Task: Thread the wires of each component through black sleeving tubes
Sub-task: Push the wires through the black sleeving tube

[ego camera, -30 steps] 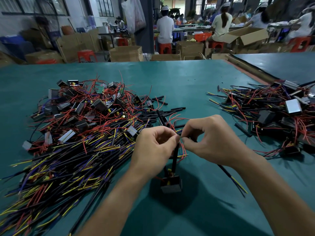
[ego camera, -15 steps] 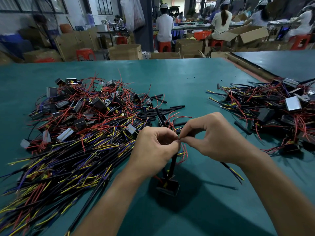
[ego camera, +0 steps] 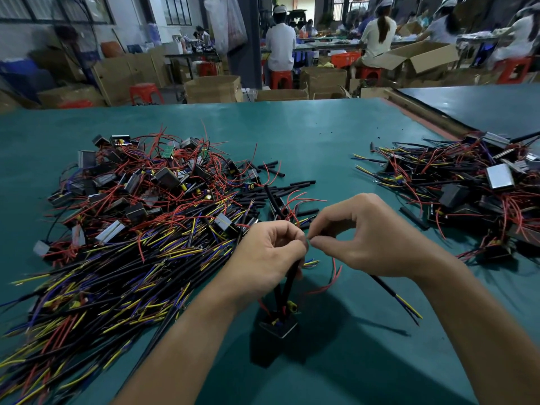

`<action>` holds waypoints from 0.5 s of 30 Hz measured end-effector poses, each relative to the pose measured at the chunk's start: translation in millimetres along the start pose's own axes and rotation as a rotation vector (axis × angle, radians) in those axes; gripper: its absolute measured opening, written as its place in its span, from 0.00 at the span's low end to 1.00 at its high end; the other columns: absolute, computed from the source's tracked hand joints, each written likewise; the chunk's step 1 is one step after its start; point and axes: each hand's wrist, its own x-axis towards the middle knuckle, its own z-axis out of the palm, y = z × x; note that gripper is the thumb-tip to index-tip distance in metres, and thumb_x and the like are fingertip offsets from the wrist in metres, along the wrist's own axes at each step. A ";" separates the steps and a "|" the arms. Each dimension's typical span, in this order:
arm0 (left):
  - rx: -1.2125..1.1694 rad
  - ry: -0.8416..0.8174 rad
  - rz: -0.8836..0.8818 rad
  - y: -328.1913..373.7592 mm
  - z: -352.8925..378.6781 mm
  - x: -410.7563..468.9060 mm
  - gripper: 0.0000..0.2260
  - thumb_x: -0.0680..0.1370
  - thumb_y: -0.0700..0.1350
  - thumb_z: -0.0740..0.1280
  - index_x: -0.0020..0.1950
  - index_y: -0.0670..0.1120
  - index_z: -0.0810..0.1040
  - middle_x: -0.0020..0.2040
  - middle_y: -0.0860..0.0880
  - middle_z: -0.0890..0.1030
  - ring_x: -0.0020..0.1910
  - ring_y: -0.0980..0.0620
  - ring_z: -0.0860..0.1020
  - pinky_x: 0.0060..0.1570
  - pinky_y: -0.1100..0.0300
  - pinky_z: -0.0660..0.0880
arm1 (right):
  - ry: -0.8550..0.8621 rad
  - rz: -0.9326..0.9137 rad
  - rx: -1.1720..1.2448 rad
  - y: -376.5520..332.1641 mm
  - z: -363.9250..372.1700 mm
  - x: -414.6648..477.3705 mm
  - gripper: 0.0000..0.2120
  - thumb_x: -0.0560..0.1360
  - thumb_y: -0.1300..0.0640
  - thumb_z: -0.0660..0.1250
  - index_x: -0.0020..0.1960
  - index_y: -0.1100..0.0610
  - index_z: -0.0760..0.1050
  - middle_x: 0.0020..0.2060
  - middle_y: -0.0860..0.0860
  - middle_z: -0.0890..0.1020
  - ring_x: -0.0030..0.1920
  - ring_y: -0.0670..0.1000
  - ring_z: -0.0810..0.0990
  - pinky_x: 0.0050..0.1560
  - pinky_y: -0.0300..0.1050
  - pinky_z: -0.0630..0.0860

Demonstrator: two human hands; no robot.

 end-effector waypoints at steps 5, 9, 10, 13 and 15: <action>0.093 0.070 0.073 -1.7 1.3 0.4 0.03 0.69 0.38 0.66 0.36 0.43 0.77 0.27 0.48 0.76 0.27 0.50 0.74 0.30 0.59 0.69 | -0.027 0.057 0.064 3.6 1.2 1.0 0.06 0.70 0.60 0.68 0.39 0.52 0.83 0.32 0.50 0.84 0.36 0.53 0.83 0.42 0.54 0.80; 0.235 0.100 0.186 -3.2 3.4 -1.7 0.04 0.67 0.44 0.66 0.34 0.45 0.76 0.26 0.53 0.73 0.26 0.54 0.69 0.29 0.62 0.65 | -0.052 0.109 0.089 4.6 2.7 0.9 0.08 0.72 0.60 0.70 0.36 0.52 0.82 0.30 0.49 0.83 0.30 0.43 0.77 0.34 0.42 0.76; 0.292 0.101 0.224 -3.2 3.7 -2.8 0.04 0.68 0.45 0.67 0.35 0.45 0.76 0.26 0.54 0.72 0.26 0.56 0.68 0.28 0.63 0.64 | -0.065 0.131 0.098 5.0 2.6 1.1 0.09 0.72 0.60 0.70 0.35 0.51 0.82 0.30 0.49 0.83 0.29 0.42 0.76 0.33 0.40 0.74; 0.401 0.096 0.305 -3.2 4.1 -5.4 0.05 0.70 0.45 0.67 0.35 0.46 0.76 0.26 0.55 0.72 0.26 0.59 0.67 0.28 0.64 0.65 | -0.138 0.219 0.165 6.5 0.7 2.0 0.09 0.73 0.62 0.70 0.35 0.54 0.82 0.30 0.51 0.83 0.30 0.46 0.77 0.33 0.45 0.75; 0.431 0.075 0.336 -2.6 3.8 -6.3 0.04 0.71 0.44 0.67 0.36 0.46 0.76 0.27 0.54 0.72 0.26 0.58 0.67 0.29 0.65 0.65 | -0.172 0.267 0.221 7.6 -1.0 1.8 0.10 0.75 0.63 0.69 0.36 0.56 0.82 0.30 0.51 0.84 0.30 0.46 0.79 0.34 0.44 0.75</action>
